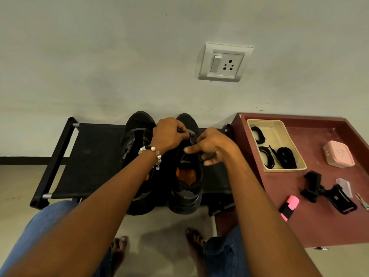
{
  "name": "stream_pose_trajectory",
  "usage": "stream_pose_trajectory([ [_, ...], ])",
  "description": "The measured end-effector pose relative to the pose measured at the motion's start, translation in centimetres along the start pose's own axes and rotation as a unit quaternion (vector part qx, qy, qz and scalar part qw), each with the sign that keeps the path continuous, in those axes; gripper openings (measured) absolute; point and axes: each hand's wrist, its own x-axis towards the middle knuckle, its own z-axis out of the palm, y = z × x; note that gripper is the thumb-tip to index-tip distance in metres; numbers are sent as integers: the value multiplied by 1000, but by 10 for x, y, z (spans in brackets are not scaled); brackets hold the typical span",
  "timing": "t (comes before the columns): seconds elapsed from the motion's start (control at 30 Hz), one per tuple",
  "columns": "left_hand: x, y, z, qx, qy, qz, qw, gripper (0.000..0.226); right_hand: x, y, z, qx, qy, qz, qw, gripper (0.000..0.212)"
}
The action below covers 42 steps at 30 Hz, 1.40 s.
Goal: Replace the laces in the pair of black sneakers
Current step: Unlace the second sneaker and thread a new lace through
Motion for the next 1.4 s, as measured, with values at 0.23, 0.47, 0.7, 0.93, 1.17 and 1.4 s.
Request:
stream_pose_trajectory([
  [0.23,-3,7,17,67,42,-100,992,7,2,8,-1,24,4,16,1000,25],
  [0.47,1,6,35,2,49,-212,976,5,0,10,-5,41,-7,7,999,26],
  [0.7,14,-4,55,-112,45,-314,942,19,-4,11,-9,48,-33,-2,998,32],
  [0.93,21,-5,53,-131,26,-348,928,18,16,21,-8,130,37,-24,991,14],
  [1.17,16,4,54,-58,36,-343,937,14,44,26,17,98,208,-55,972,11],
  [1.4,15,7,51,-64,27,-356,932,25,46,27,18,92,228,-61,967,12],
])
